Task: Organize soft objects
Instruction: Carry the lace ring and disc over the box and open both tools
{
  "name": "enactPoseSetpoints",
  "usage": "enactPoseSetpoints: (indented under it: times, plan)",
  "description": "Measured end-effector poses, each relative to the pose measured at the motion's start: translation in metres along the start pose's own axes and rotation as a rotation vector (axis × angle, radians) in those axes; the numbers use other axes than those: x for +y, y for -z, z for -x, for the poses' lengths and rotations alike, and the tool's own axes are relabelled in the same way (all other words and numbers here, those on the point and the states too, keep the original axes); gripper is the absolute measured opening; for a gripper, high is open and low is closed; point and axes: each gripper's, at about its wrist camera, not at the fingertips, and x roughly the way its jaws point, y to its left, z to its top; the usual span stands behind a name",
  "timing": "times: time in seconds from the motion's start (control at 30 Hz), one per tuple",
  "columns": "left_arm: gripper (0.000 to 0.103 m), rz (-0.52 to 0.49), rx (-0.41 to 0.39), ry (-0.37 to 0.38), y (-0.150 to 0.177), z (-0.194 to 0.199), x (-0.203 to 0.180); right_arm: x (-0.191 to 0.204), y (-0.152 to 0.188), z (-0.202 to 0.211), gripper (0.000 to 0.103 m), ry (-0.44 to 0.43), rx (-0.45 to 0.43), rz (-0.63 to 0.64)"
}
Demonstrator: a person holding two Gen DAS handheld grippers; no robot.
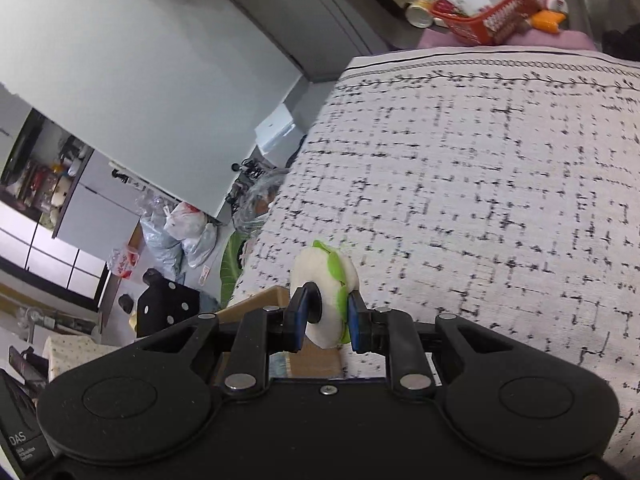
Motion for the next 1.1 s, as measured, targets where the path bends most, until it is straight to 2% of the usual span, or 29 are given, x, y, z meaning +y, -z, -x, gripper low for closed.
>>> enactPoseSetpoints:
  times: [0.23,0.77,0.9,1.03,1.1]
  plan:
    - [0.019,0.026,0.011,-0.026,0.003,0.001,0.032,0.03,0.014,-0.015,0.021,0.0,0.034,0.049]
    - [0.02,0.067,0.134,-0.04,0.015,-0.025,0.08,0.081,0.038,-0.059,0.021,0.035,0.096,0.105]
    - [0.024,0.069,0.166,-0.028,0.014,-0.031,0.088,0.097,0.043,-0.069,0.021,0.035,0.109,0.126]
    - [0.043,0.074,0.171,0.003,0.008,-0.029,0.093,0.112,0.046,-0.081,0.021,0.032,0.126,0.136]
    - [0.043,0.065,0.156,-0.005,0.005,-0.026,0.093,0.117,0.047,-0.086,0.021,0.03,0.132,0.132]
